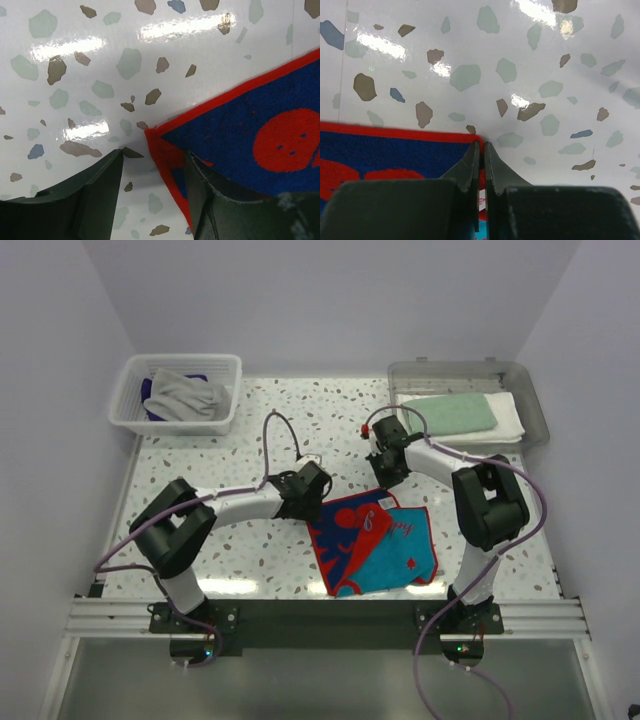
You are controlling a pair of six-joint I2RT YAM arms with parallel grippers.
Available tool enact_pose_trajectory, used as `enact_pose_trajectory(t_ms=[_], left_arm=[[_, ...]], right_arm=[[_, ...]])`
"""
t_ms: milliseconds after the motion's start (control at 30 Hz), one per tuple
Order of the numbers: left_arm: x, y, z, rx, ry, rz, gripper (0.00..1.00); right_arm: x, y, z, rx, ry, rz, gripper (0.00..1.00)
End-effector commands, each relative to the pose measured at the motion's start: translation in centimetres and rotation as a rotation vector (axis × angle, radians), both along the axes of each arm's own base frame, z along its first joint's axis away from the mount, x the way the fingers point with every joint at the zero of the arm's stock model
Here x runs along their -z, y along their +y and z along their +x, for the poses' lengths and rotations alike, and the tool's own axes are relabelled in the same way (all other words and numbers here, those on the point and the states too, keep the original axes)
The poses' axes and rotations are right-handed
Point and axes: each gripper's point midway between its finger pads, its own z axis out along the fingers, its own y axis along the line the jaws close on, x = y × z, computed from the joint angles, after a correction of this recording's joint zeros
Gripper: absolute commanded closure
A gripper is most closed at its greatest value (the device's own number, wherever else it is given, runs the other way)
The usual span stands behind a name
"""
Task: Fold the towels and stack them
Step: Flatten out the crumpled towel
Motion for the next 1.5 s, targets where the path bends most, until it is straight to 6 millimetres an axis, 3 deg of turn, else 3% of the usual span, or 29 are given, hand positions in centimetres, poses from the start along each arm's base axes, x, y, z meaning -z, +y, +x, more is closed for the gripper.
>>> enact_pose_trajectory(t_ms=[0,167,433,633,667,767,900,933,1000,1033,1100,1133,1200,1233,1300,1333,1367,1400,1467], left_arm=[[-1.3,-1.5,1.7,0.016,-0.048,-0.042,0.43],[-1.3,-1.9,2.3,0.010,-0.051,-0.038,0.44],[2.4,0.0,0.6,0.010,0.032,0.093,0.58],[4.8,0.9,-1.7,0.017,0.101,0.135,0.88],[4.8,1.0,-1.7,0.017,0.101,0.135,1.00],[3.6,1.1,-0.4,0.035,0.060,0.148,1.00],[-2.9,1.8,4.7,0.001,-0.109,0.155,1.00],[-6.5,1.8,7.1,-0.027,-0.190,0.119,1.00],[-10.7,2.6,9.5,-0.030,-0.285,0.136,1.00],[-14.8,2.4,11.4,-0.044,-0.369,0.096,1.00],[-19.6,2.7,13.2,-0.027,-0.478,0.096,1.00],[-23.2,2.4,14.1,-0.030,-0.550,0.066,1.00],[-27.3,2.7,14.9,-0.016,-0.646,0.076,1.00],[-30.7,2.8,14.9,-0.024,-0.712,0.049,1.00],[-34.9,3.2,14.6,-0.008,-0.804,0.025,1.00],[-36.7,3.3,14.2,-0.006,-0.839,0.003,1.00],[-37.9,3.4,13.8,0.016,-0.863,-0.008,1.00],[-40.4,4.0,12.8,0.011,-0.920,-0.047,1.00],[-42.2,4.3,11.4,0.049,-0.960,-0.080,1.00]], right_arm=[[2.1,-0.8,-1.9,-0.020,0.086,-0.056,1.00],[2.1,-0.6,-1.9,-0.022,0.078,-0.055,1.00],[1.9,-0.5,-2.0,-0.019,0.059,-0.067,1.00],[0.8,-0.2,-1.6,-0.023,0.026,-0.046,1.00],[0.5,0.1,-1.4,-0.025,0.020,-0.033,1.00],[-0.9,0.9,-0.7,0.017,-0.014,0.015,1.00],[-5.0,2.6,1.8,0.033,-0.116,0.092,1.00],[-6.6,2.7,2.6,0.040,-0.157,0.102,1.00],[-10.2,3.3,4.5,0.051,-0.243,0.130,1.00],[-12.4,3.1,5.3,0.064,-0.301,0.131,1.00],[-17.0,3.4,7.2,0.078,-0.415,0.159,1.00],[-18.7,3.5,7.6,0.080,-0.451,0.170,1.00],[-23.8,3.4,8.6,0.092,-0.563,0.204,1.00],[-25.4,3.3,8.7,0.097,-0.598,0.215,1.00],[-30.0,3.1,8.6,0.098,-0.704,0.258,1.00],[-31.3,3.0,8.3,0.094,-0.733,0.272,1.00],[-33.6,3.0,7.5,0.078,-0.778,0.304,1.00],[-34.9,2.9,6.9,0.051,-0.806,0.313,1.00],[-36.5,2.5,5.7,0.003,-0.849,0.308,1.00]])
